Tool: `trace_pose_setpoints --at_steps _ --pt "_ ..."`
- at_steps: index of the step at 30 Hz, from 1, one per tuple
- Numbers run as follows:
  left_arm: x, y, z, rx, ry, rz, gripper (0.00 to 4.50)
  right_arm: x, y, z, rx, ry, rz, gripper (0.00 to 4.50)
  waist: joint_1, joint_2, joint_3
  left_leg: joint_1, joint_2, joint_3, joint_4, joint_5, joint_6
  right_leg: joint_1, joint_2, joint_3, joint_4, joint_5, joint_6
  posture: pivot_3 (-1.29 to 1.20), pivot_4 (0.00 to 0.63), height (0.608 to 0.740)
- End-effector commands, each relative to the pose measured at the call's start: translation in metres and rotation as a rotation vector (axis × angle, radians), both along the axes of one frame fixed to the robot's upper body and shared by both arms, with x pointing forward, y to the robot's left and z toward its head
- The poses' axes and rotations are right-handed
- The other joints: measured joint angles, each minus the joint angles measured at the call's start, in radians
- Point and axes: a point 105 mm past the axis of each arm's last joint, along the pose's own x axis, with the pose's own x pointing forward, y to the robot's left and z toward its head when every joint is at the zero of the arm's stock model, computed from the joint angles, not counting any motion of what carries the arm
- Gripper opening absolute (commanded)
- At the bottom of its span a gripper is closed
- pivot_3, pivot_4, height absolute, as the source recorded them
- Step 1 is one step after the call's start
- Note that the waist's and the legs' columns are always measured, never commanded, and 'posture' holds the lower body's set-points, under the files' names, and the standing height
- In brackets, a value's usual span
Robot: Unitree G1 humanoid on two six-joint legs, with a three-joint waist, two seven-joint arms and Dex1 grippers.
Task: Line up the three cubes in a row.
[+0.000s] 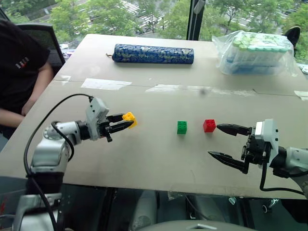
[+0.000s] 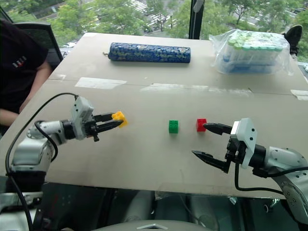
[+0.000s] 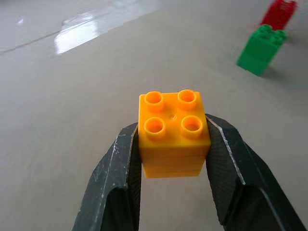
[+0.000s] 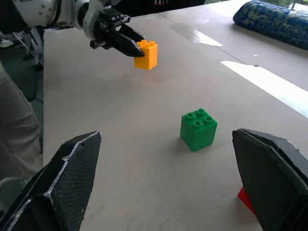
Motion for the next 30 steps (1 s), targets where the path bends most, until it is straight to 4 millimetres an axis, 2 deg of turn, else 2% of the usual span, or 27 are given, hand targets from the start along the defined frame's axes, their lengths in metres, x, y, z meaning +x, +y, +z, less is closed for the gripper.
trace_pose_setpoints --at_steps 1,5,11,14,30 --pt "0.001 -0.013 -0.006 0.126 0.015 -0.290 1.23 -0.008 0.001 0.015 -0.008 -0.052 -0.014 4.50 0.001 0.000 0.000 -0.001 0.000 -0.001 0.000 0.000 0.000 -0.001 0.000 -0.001 0.000 0.000 0.000 0.00 0.150 0.740" --pt "0.017 -0.029 -0.007 0.167 0.013 -0.408 1.23 -0.009 0.000 0.017 -0.027 -0.058 -0.045 4.50 0.002 0.000 0.000 -0.001 0.000 -0.001 0.000 0.000 0.000 -0.001 0.001 -0.002 0.000 0.000 0.000 0.00 0.150 0.740" --pt "0.029 -0.047 -0.015 0.213 -0.025 -0.478 1.23 -0.011 0.002 0.018 -0.030 -0.062 -0.066 4.50 -0.002 -0.001 0.000 -0.002 0.000 -0.001 0.000 0.000 0.000 -0.001 0.001 -0.001 -0.001 0.000 0.000 0.00 0.150 0.740" --pt "0.036 -0.054 -0.012 0.214 -0.051 -0.490 1.23 -0.012 0.002 0.019 -0.033 -0.066 -0.081 4.50 0.002 -0.001 0.000 -0.002 0.000 -0.002 0.000 0.000 0.000 -0.001 0.001 -0.002 -0.001 0.000 0.000 0.00 0.150 0.740" --pt "0.038 -0.053 -0.019 0.225 -0.055 -0.492 1.23 -0.015 -0.005 0.015 -0.047 -0.062 -0.120 4.50 0.001 -0.001 0.000 -0.001 0.000 -0.002 0.001 0.000 0.000 0.000 0.001 -0.002 0.001 0.000 0.000 0.00 0.150 0.740"
